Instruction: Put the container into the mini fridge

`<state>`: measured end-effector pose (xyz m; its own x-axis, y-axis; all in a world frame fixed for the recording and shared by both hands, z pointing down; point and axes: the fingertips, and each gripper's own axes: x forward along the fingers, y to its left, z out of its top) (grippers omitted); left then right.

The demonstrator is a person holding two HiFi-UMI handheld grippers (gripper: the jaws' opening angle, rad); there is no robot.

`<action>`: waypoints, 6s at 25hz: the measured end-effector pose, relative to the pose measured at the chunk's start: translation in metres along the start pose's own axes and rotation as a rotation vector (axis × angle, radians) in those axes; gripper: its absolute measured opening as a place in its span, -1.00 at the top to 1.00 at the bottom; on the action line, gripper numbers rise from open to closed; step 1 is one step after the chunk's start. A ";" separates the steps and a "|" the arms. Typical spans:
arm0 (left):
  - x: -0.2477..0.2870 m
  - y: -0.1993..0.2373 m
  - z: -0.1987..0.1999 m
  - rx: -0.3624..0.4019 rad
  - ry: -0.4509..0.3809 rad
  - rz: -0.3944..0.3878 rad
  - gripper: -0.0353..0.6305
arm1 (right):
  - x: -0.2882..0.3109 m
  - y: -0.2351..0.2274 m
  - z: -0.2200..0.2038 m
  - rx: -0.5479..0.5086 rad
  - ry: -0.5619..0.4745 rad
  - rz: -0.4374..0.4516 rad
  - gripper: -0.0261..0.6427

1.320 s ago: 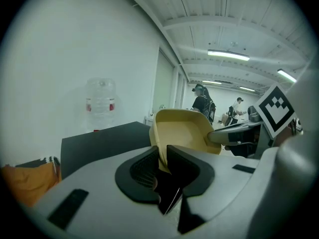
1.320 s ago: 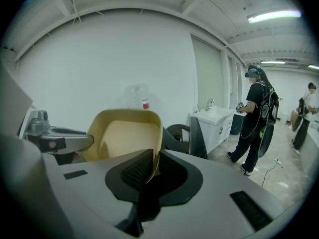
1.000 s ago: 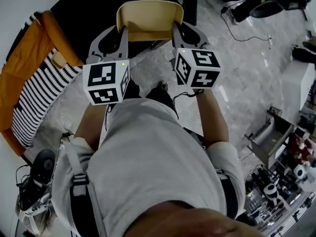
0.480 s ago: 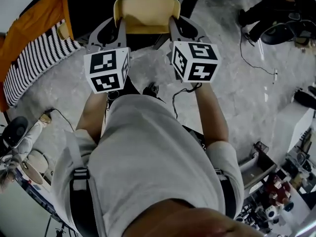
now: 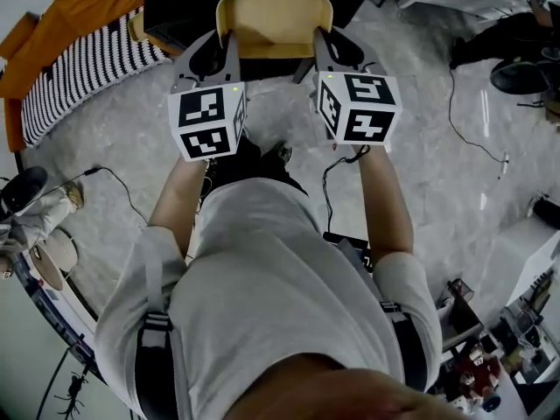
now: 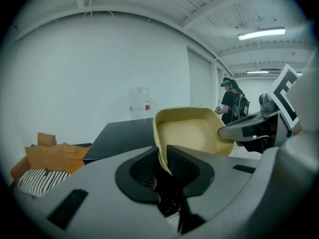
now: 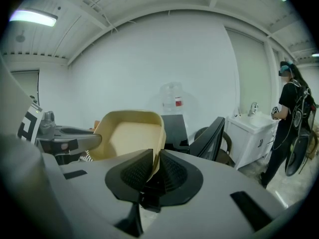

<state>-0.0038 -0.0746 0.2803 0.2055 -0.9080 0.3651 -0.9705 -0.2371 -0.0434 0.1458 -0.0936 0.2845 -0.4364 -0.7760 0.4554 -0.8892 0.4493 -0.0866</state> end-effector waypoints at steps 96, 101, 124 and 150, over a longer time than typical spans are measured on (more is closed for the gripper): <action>0.294 0.094 -0.387 -0.122 0.396 0.005 0.72 | 0.366 -0.042 -0.322 0.081 0.207 -0.086 0.57; 0.302 0.092 -0.386 -0.189 0.401 -0.018 0.72 | 0.374 -0.044 -0.319 0.124 0.189 -0.077 0.53; 0.312 0.112 -0.326 -0.165 0.225 0.012 0.51 | 0.383 -0.041 -0.278 0.048 0.112 -0.093 0.30; 0.070 0.035 -0.202 -0.110 0.052 -0.203 0.86 | 0.131 0.084 -0.156 0.012 -0.105 -0.119 0.81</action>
<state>-0.0486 -0.0763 0.4920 0.3943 -0.8256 0.4037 -0.9182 -0.3719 0.1362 0.0355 -0.0881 0.4750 -0.3392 -0.8656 0.3684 -0.9368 0.3466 -0.0482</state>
